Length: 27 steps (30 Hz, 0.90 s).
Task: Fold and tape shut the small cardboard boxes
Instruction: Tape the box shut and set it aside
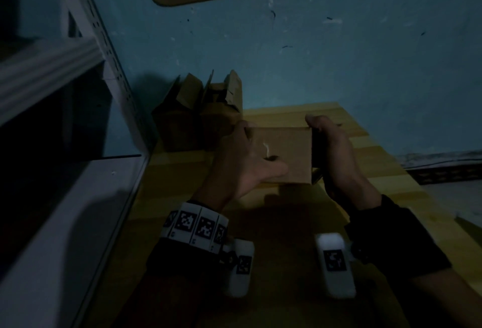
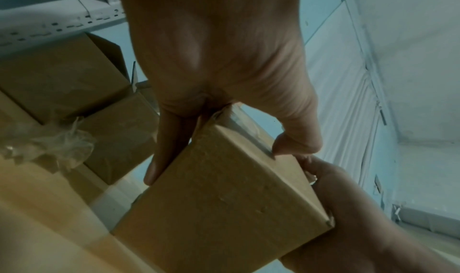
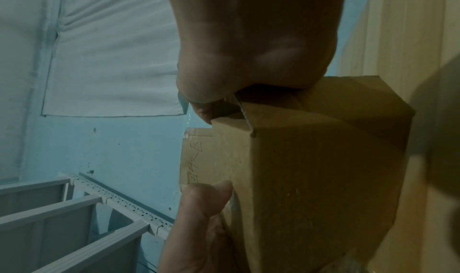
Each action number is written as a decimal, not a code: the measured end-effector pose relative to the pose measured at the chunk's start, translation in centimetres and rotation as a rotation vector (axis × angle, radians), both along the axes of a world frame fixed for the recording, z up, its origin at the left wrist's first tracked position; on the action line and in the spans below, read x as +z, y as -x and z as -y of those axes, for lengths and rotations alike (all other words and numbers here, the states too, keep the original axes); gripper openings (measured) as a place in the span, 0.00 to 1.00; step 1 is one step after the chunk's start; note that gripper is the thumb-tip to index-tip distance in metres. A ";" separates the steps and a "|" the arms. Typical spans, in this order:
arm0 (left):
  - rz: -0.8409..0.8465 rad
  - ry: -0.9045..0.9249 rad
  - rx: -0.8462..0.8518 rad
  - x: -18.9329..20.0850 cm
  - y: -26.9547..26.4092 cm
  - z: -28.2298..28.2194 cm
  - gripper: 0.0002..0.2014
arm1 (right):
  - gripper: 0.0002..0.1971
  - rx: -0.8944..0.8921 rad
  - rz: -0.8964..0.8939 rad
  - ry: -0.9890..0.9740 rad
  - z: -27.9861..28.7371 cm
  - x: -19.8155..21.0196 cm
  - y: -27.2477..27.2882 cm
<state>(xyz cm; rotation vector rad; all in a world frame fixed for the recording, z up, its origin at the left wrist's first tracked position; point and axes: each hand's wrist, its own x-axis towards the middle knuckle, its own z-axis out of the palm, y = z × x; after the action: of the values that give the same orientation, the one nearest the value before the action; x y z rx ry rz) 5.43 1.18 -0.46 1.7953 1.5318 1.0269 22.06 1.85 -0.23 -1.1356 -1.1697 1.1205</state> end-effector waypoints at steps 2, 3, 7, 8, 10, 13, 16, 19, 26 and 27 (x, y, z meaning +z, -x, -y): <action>-0.018 -0.003 0.004 0.0 0.1 -0.1 0.41 | 0.26 0.000 -0.005 0.007 0.0 -0.1 0.1; -0.027 -0.006 0.002 0.0 0.1 -0.1 0.40 | 0.25 -0.001 -0.008 0.012 -0.1 -0.1 0.1; -0.038 -0.001 -0.008 0.1 0.3 -0.2 0.41 | 0.21 -0.006 0.006 0.001 0.1 -0.1 0.2; -0.037 0.002 -0.009 0.0 0.3 -0.3 0.41 | 0.21 -0.003 0.018 -0.003 0.2 -0.1 0.2; -0.035 -0.001 -0.021 0.0 0.4 -0.5 0.41 | 0.20 -0.001 0.022 0.003 0.3 -0.1 0.2; -0.028 0.004 -0.037 -0.1 0.6 -0.6 0.42 | 0.21 0.000 0.039 0.000 0.3 -0.2 0.2; -0.020 0.007 -0.056 -0.2 0.5 -0.4 0.48 | 0.20 -0.011 0.046 -0.003 0.3 -0.2 0.1; 0.024 0.022 -0.087 -0.4 0.6 -0.3 0.46 | 0.20 -0.015 0.064 -0.030 0.1 -0.2 -0.1; 0.142 0.004 -0.077 -0.8 1.1 0.2 0.46 | 0.20 0.010 0.048 -0.025 0.5 0.1 0.2; 0.146 0.009 -0.079 -0.8 1.1 0.3 0.44 | 0.20 0.008 0.045 -0.022 0.5 0.2 0.2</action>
<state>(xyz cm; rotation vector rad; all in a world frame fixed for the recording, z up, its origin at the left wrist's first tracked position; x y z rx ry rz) 4.30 0.93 -1.25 1.7201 1.3654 1.0859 21.83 1.33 -0.04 -1.1449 -1.2198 1.0903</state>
